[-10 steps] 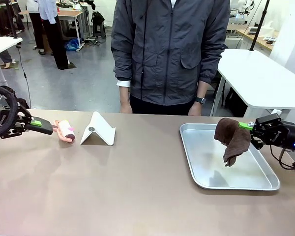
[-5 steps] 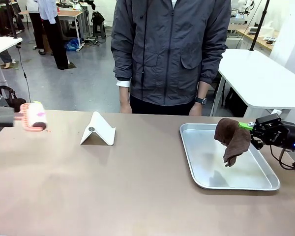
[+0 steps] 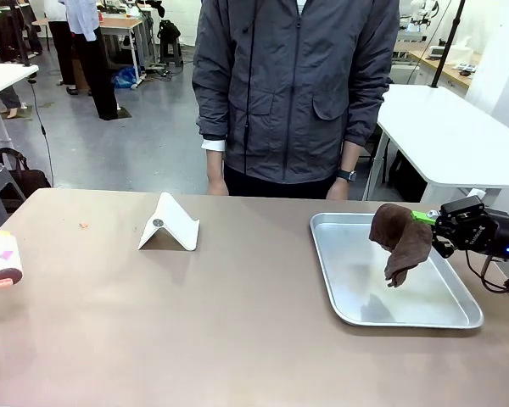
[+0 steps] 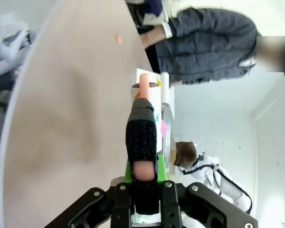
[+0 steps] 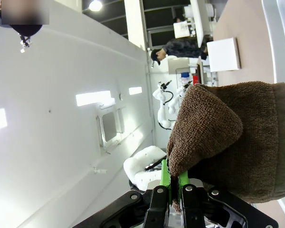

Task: Clean the surface of the table.
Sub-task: Clean the area not pointed to by the person.

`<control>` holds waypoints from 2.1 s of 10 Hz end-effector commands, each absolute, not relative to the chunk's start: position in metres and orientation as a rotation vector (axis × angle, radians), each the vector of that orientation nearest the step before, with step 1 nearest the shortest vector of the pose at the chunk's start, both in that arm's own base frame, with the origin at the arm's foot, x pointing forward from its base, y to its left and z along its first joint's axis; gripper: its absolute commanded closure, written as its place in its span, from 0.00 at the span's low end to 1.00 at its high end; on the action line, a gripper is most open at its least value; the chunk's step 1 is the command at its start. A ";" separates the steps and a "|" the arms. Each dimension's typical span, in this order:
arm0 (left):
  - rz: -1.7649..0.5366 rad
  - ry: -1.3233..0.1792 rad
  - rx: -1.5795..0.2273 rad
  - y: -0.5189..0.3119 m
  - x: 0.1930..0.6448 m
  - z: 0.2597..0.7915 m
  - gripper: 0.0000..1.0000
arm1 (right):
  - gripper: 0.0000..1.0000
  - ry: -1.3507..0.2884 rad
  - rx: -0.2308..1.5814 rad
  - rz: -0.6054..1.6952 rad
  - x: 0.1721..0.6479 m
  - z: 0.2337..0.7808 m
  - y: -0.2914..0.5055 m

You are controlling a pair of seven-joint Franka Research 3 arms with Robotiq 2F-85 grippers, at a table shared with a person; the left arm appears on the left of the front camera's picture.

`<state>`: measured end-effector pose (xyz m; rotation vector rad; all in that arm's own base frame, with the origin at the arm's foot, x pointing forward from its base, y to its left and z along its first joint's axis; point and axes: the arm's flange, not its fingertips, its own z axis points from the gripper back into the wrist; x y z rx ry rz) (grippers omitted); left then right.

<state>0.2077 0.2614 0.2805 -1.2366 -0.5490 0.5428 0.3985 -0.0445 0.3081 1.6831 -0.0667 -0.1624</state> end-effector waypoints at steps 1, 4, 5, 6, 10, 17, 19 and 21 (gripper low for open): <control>0.488 -0.555 -1.224 0.257 0.215 0.300 0.80 | 0.93 -0.077 1.690 -0.158 0.400 0.312 -0.043; 0.488 -0.555 -1.224 0.257 0.215 0.300 0.80 | 0.93 -0.077 1.690 -0.158 0.400 0.312 -0.043; 0.488 -0.555 -1.224 0.257 0.215 0.300 0.80 | 0.93 -0.077 1.690 -0.158 0.400 0.312 -0.043; 0.488 -0.555 -1.224 0.257 0.215 0.300 0.80 | 0.93 -0.077 1.690 -0.158 0.400 0.312 -0.043; 0.312 -0.650 -1.056 0.259 0.243 0.327 0.80 | 0.93 -0.077 1.690 -0.158 0.400 0.312 -0.043; 0.102 -0.512 -0.835 0.241 0.371 0.406 0.80 | 0.93 -0.077 1.690 -0.158 0.400 0.312 -0.043; 0.132 -0.426 -0.846 0.242 0.409 0.407 0.80 | 0.93 -0.077 1.690 -0.158 0.400 0.312 -0.043; 0.168 -0.361 -0.865 0.244 0.438 0.400 0.80 | 0.93 -0.077 1.690 -0.158 0.400 0.312 -0.043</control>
